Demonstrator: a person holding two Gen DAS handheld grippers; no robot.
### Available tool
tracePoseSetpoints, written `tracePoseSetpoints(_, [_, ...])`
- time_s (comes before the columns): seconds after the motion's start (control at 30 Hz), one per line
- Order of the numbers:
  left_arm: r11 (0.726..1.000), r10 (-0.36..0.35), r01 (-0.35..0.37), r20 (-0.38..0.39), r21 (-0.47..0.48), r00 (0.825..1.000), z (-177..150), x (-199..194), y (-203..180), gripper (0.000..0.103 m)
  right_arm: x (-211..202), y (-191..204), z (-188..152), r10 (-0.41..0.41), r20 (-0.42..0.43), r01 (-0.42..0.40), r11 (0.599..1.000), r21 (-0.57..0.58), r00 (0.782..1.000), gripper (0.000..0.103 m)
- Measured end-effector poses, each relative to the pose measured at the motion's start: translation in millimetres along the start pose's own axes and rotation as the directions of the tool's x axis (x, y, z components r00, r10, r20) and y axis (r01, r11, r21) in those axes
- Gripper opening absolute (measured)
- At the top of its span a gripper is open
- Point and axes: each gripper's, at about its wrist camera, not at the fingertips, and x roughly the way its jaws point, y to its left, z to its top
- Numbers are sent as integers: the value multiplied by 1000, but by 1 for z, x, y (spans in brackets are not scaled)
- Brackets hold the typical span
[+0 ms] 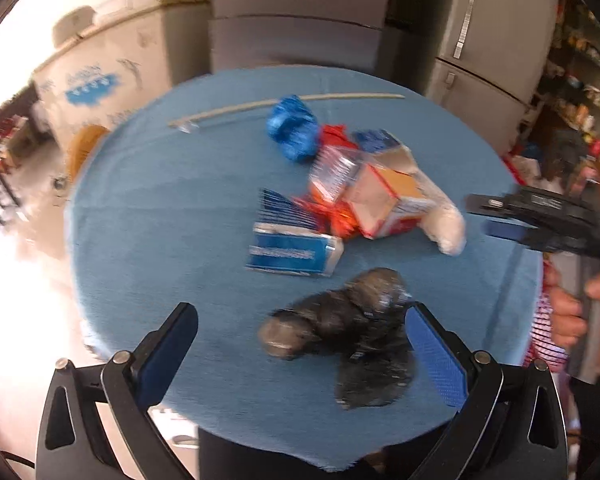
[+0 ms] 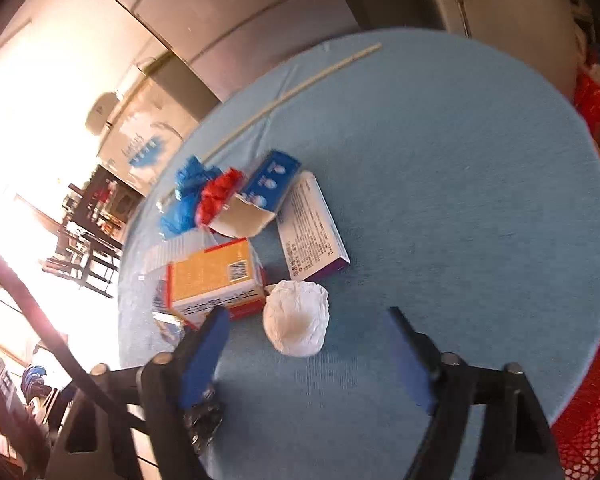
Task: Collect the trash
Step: 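Grasp the black plastic bag with the left tool while the right tool grasps the white tissue ball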
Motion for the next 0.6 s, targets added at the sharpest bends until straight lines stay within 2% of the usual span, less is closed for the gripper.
tracePoseSetpoints(0.07, [999, -22, 22, -2, 26, 1000, 1, 7, -10, 99, 14, -2, 3, 4, -34, -4, 1000, 13, 999, 76])
tracePoseSetpoints(0.17, [996, -37, 37, -5, 78, 999, 2, 20, -21, 90, 33, 2, 6, 30, -79, -28, 999, 26, 996, 62])
tracePoseSetpoints(0.23, [994, -47, 49, -27, 99, 999, 0, 30, -20, 85, 41, 5, 4, 31, -106, -28, 999, 28, 994, 59])
tracePoseSetpoints(0.33, [991, -88, 96, -86, 97, 992, -4, 46, -14, 69, 53, 5, 3, 32, -128, -29, 999, 29, 991, 43])
tracePoseSetpoints(0.37, [990, -106, 116, -109, 86, 988, -5, 52, -11, 64, 53, 5, 2, 34, -134, -30, 999, 31, 990, 41])
tracePoseSetpoints(0.43, [987, -124, 133, -104, 86, 987, -7, 57, -9, 63, 58, 5, 2, 39, -126, -34, 999, 37, 991, 40])
tracePoseSetpoints(0.6, [978, -165, 176, -101, 116, 981, -8, 60, -12, 51, 46, 3, -4, 31, -109, -28, 999, 30, 994, 40])
